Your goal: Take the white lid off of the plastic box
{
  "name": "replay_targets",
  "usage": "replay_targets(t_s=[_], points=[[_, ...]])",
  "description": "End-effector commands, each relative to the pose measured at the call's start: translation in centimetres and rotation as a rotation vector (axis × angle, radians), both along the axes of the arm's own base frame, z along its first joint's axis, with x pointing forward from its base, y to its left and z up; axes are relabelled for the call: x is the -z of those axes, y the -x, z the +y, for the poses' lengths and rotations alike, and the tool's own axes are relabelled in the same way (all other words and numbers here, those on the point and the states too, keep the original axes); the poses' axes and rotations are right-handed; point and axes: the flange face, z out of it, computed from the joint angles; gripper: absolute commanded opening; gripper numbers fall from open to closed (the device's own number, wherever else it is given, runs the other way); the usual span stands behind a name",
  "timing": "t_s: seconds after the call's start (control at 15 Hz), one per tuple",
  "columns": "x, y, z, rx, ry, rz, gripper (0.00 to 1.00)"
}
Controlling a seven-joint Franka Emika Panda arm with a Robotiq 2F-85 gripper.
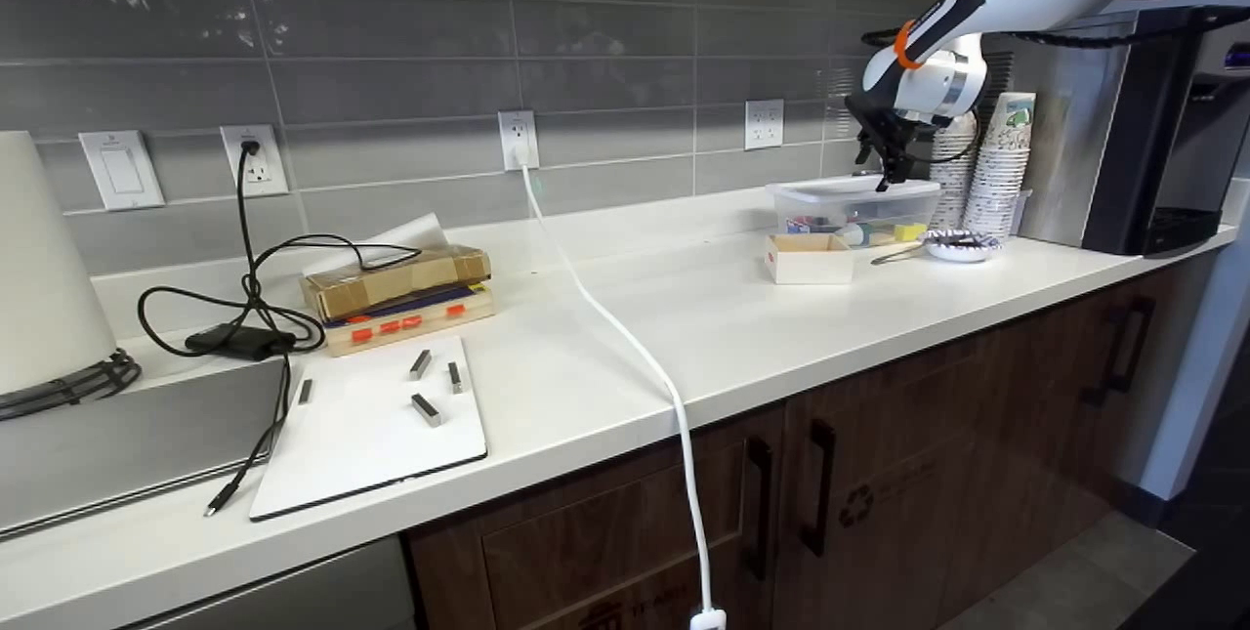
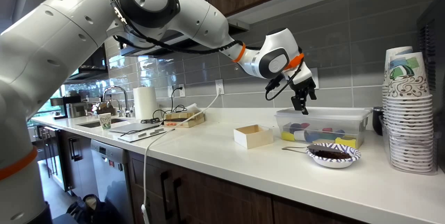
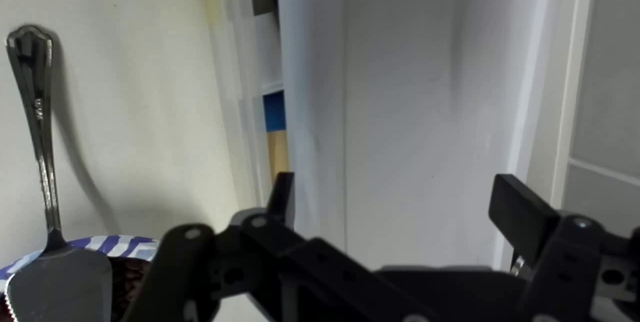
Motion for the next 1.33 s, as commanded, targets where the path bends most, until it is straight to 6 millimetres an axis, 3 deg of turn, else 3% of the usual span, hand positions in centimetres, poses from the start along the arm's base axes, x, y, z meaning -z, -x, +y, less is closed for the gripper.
replay_targets(t_s=[0.0, 0.87, 0.93, 1.07, 1.27], points=[[0.6, -1.2, -0.2, 0.008, 0.044, -0.032, 1.0], [3.4, -1.5, -0.3, 0.004, 0.052, -0.043, 0.99], [3.6, -1.4, -0.2, -0.003, 0.06, -0.043, 0.74], [3.7, -1.4, -0.1, -0.01, 0.069, -0.049, 0.68], [4.0, -1.2, -0.1, -0.015, 0.066, -0.055, 0.43]])
